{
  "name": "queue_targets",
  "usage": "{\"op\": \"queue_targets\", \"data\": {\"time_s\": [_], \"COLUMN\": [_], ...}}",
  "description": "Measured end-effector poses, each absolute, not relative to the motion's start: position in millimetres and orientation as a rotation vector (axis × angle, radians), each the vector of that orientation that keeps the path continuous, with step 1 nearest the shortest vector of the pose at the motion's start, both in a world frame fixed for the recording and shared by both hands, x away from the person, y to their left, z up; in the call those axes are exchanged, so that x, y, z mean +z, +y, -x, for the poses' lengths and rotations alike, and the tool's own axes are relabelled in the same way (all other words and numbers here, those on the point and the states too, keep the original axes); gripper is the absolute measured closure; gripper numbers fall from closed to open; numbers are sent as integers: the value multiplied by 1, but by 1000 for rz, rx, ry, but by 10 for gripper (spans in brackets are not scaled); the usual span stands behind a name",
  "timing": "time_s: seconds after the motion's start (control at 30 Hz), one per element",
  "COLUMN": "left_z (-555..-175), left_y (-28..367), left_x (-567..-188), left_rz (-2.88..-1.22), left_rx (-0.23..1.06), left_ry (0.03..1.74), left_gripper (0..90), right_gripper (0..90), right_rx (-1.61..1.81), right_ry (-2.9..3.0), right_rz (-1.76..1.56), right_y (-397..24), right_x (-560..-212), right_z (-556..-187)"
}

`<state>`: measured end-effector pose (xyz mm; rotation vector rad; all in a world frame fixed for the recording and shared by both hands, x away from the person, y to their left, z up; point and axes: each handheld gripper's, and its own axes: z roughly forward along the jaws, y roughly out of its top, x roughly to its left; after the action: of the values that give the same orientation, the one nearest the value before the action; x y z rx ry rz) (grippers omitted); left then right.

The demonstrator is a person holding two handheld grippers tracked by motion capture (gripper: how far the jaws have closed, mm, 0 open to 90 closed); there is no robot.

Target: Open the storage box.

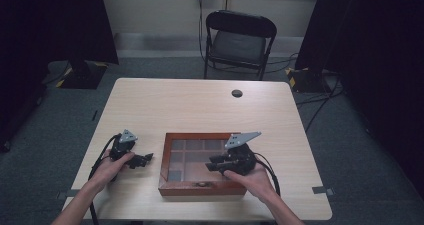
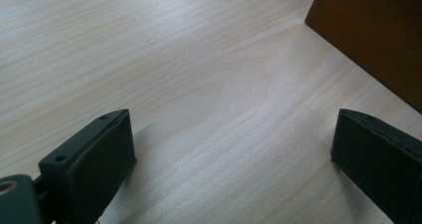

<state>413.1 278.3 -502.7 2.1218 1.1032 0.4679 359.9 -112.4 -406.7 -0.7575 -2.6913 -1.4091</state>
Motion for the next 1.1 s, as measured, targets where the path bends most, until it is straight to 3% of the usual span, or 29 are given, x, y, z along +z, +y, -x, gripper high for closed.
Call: {"op": "queue_targets", "data": {"time_s": [0.7, 1.1], "left_z": [-414, -414], "left_y": [279, 279], "left_x": [-502, -502], "left_rz": [-2136, -2137], "left_rx": [468, 469], "left_ry": [1087, 1086], "left_gripper": [19, 18], "right_gripper": [806, 798], "right_rx": [-1267, -1298], "right_ry": [-2736, -2723], "right_rz": [557, 540], "right_y": [-87, -89], "right_x": [-436, -439], "right_z": [-341, -339]}}
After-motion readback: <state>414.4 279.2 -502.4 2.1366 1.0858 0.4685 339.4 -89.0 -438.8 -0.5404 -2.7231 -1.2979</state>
